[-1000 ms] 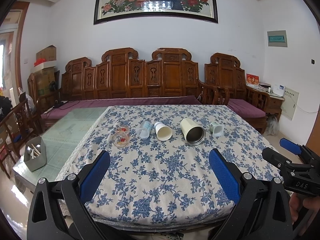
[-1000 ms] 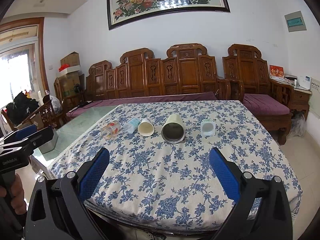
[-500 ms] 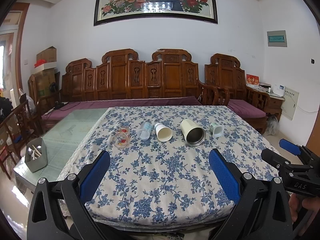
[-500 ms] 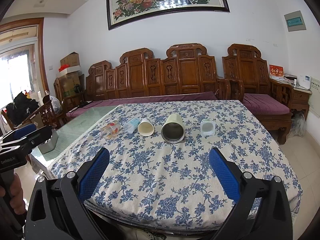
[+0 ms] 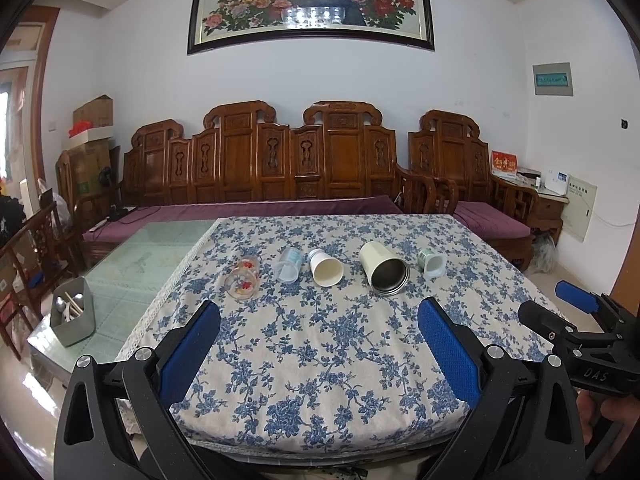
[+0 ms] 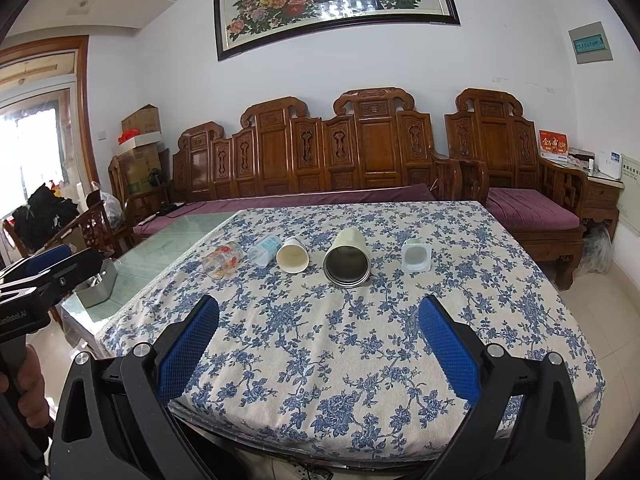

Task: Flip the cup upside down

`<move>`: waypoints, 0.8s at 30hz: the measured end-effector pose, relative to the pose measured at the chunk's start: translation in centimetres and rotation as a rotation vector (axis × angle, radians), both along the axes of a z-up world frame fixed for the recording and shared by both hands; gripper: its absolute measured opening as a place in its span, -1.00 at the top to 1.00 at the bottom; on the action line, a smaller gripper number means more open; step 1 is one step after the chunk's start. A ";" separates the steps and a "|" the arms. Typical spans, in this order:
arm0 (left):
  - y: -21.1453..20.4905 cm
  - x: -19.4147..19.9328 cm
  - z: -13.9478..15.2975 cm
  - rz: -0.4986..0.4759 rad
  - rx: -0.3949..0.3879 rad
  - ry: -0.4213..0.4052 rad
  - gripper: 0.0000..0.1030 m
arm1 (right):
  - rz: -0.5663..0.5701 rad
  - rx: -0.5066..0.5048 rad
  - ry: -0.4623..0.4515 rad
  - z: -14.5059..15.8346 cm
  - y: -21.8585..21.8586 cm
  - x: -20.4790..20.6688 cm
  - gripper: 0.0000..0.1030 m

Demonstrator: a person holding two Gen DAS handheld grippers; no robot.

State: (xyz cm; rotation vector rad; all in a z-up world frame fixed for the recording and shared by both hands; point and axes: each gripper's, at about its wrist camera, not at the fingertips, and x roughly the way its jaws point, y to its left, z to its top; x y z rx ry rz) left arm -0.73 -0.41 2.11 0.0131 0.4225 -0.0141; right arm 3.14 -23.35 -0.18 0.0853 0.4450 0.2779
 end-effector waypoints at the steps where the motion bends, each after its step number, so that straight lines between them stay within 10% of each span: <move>1: 0.0 0.0 0.0 0.000 0.000 -0.001 -0.85 | 0.000 0.001 0.000 0.0 0.0 0.0 -0.95; 24: 0.9 4.7 -3.3 -0.002 0.016 0.104 -0.85 | 0.008 -0.022 0.073 -3.1 0.2 4.1 -0.95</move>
